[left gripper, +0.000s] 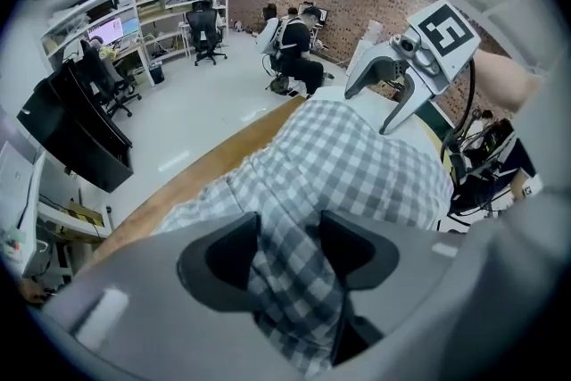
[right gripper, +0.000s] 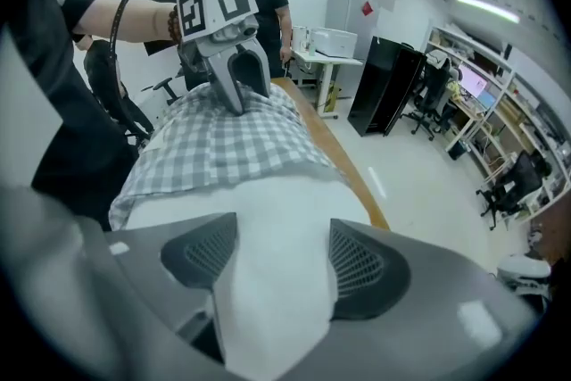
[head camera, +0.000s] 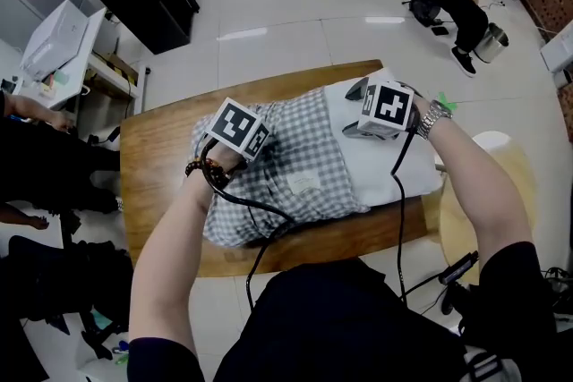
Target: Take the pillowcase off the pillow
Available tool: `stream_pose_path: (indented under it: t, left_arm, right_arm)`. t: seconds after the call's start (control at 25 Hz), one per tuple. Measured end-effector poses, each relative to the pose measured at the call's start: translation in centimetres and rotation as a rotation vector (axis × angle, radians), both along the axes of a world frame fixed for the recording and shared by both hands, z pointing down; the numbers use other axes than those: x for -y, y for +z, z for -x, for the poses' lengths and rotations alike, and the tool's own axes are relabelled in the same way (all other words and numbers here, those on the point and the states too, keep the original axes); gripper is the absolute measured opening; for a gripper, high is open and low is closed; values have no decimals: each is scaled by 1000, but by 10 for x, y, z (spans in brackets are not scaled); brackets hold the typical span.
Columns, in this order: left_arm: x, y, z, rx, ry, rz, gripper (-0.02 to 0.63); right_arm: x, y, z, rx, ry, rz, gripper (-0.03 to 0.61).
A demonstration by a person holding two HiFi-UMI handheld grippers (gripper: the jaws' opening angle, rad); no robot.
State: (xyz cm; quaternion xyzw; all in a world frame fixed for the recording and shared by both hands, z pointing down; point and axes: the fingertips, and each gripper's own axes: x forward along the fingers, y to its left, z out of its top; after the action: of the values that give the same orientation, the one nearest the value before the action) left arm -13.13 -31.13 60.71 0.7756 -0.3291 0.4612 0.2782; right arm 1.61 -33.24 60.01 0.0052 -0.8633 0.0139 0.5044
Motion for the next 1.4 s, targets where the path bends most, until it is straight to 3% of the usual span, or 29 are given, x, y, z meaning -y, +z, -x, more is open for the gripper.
stream_pose_path:
  t: [0.08,0.24,0.36,0.44,0.64,0.76,0.8,0.96,1.2,1.28,1.4]
  left_arm:
    - [3,-1,0,7,9,-1,186]
    - [7,-10,6,8,3,-28,49]
    - [6,-17,12,-3,-21,-43,18]
    - [4,-24,13,-14,-39,-53,17]
    - [-8,-35,20,9,-69,-74,12]
    - [-21,-42,27,3,-96,-84,12]
    - [-24,-44,29,8,-103,-92,12]
    - [-35,-51,43,37,-132,-130,12]
    - [-58,-65,74,61,-188,-172,12]
    - [-65,-69,85,65,-205,-176,12]
    - [-76,-72,101,71,-226,-182,12]
  right_arm:
    - [1,8,1,-16,6,29,318]
    - [1,14,0,-58,39,63,189]
    - [18,9,-18,-148,107,-29,73]
    - [26,0,-28,-179,140,-89,37]
    - [28,-23,-46,-187,192,-185,23]
    - [-9,-38,-16,-22,148,-62,20]
    - [-15,-41,-15,-16,155,-47,20]
    - [-41,-37,-64,-215,293,23,18]
    - [-64,-58,-58,-155,308,-18,18]
    - [-72,-61,-62,-178,330,-13,18]
    - [-66,-74,-33,-41,283,-77,17]
